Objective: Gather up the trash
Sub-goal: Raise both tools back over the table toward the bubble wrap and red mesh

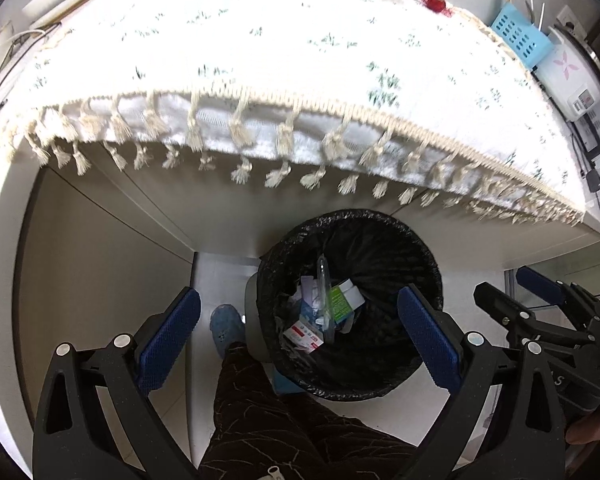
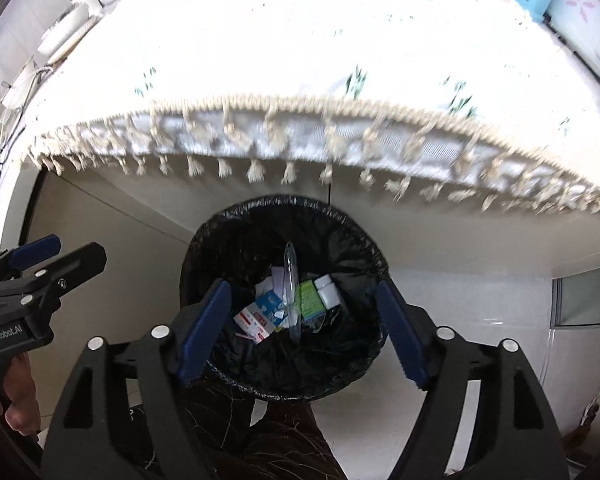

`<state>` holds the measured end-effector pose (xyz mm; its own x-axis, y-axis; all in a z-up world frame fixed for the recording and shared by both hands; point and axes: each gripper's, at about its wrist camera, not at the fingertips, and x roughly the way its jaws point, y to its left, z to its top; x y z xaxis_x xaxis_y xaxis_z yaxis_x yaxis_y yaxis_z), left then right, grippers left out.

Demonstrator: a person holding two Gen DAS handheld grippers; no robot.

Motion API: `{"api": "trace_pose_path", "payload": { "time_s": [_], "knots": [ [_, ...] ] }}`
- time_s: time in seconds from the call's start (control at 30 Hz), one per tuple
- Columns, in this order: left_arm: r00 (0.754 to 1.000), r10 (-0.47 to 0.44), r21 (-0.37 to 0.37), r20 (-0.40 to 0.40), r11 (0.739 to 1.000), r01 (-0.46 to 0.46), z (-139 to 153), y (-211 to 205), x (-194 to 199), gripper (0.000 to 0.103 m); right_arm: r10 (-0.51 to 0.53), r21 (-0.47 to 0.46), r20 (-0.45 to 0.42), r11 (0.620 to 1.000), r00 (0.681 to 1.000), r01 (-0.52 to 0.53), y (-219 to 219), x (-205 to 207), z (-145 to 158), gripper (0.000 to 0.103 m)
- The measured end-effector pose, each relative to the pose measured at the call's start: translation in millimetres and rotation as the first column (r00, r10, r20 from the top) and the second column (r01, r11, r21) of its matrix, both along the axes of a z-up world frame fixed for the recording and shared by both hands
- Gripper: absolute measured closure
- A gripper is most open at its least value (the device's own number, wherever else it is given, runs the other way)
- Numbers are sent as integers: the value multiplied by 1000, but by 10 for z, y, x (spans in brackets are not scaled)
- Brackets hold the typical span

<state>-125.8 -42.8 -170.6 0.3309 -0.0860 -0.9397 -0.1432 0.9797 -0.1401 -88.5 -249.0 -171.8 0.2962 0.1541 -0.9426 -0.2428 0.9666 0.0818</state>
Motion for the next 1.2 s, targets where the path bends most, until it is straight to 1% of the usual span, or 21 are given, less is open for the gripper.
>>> {"api": "trace_pose_path", "payload": {
  "time_s": [0.03,0.07,0.13,0.23,0.3,0.47,0.57,0.63,0.7,0.87,0.93,1.03,1.2],
  "knots": [
    [1000,-2,-1,8,1000,2,48,2,2,6,-2,2,13,1000,1000,2,-6,2,63,24],
    [1000,-4,-1,16,1000,4,99,2,7,6,-4,6,24,1000,1000,4,-23,-4,110,23],
    [999,-4,-4,32,1000,4,197,-2,21,6,-11,12,51,1000,999,10,-57,-12,254,17],
    [998,-3,-1,57,1000,3,343,-28,39,6,-21,24,85,1000,996,19,-87,40,470,13],
    [998,-3,3,70,1000,3,442,-41,61,6,-22,25,107,999,994,20,-115,81,546,11],
    [996,4,13,86,1000,-5,655,-52,153,6,-26,26,141,999,990,22,-149,231,746,10],
    [995,0,23,98,1000,-2,772,-30,230,6,-27,1,162,1000,986,27,-117,347,872,10],
    [996,-7,33,94,999,4,828,6,312,6,-28,-5,181,1000,983,30,-110,418,943,10],
    [996,-12,27,91,1000,9,865,45,395,6,-39,-6,197,999,980,41,-79,499,997,10],
    [995,-42,24,95,999,40,963,184,688,6,-92,6,209,996,974,93,-25,780,1082,10],
    [993,-61,16,98,998,60,1006,227,819,6,-104,-10,212,994,972,108,13,902,1103,10],
    [992,-86,17,95,996,85,1049,278,1015,6,-117,-8,218,993,969,122,68,1069,1148,10],
    [989,-105,22,101,994,104,1103,399,1354,6,-129,-20,229,990,965,137,166,1333,1208,10]
  ]
}}
